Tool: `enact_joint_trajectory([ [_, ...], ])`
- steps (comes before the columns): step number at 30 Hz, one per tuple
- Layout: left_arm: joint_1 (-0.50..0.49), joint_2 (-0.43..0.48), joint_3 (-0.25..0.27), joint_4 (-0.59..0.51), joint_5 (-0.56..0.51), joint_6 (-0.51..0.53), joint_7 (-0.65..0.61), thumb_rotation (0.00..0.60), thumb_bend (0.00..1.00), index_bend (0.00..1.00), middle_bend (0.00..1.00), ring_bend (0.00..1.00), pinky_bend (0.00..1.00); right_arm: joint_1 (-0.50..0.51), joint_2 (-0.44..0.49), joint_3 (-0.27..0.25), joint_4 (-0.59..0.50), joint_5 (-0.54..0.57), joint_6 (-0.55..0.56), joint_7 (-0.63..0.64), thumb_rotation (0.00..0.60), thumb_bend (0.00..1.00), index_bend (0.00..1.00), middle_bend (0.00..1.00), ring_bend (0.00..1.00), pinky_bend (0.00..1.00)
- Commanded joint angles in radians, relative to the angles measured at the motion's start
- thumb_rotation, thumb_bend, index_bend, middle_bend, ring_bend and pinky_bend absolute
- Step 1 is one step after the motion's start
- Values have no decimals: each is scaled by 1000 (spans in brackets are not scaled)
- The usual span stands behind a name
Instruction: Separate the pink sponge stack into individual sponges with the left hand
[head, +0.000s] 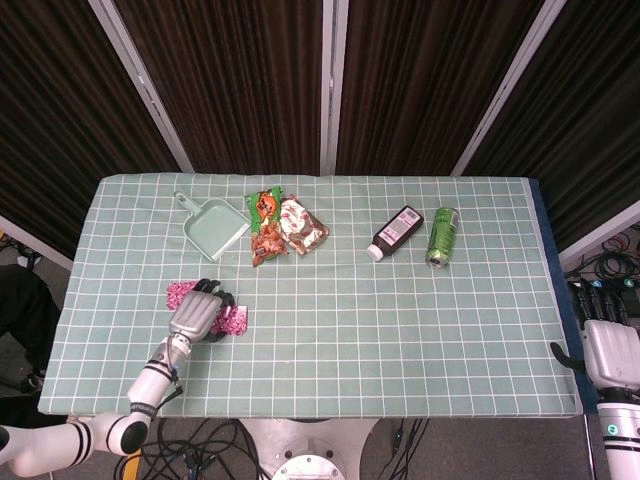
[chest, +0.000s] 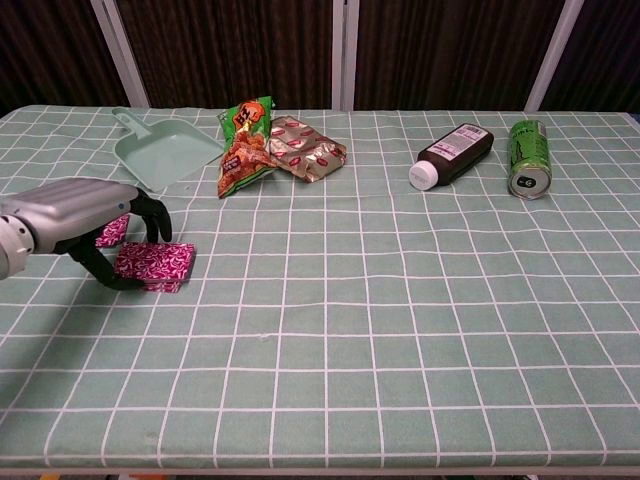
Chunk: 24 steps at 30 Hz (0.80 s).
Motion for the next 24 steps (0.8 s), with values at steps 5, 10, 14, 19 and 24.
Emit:
enact_joint_trajectory([
  [5, 3, -4, -4, 9, 5, 4, -14, 600, 261, 386, 421, 143, 136, -2, 3, 1, -2, 3, 3, 0, 600, 146, 0, 3, 0, 0],
  [10, 9, -5, -6, 17, 12, 6, -37, 600, 262, 406, 430, 154, 136, -1, 2, 2, 0, 7, -1, 1, 600, 146, 0, 3, 0, 0],
  [14, 13, -1, -9, 16, 20, 7, -60, 600, 262, 412, 437, 159, 136, 0, 2, 2, 0, 9, -3, -1, 600, 146, 0, 4, 0, 0],
  [19, 16, 6, -12, 12, 29, 10, -81, 600, 263, 420, 443, 164, 136, 1, 1, 2, -2, 10, -5, -6, 600, 146, 0, 4, 0, 0],
  [24, 21, 15, -15, 6, 42, 15, -108, 600, 263, 425, 447, 169, 137, 1, 2, 2, -5, 11, -5, -11, 600, 146, 0, 4, 0, 0],
])
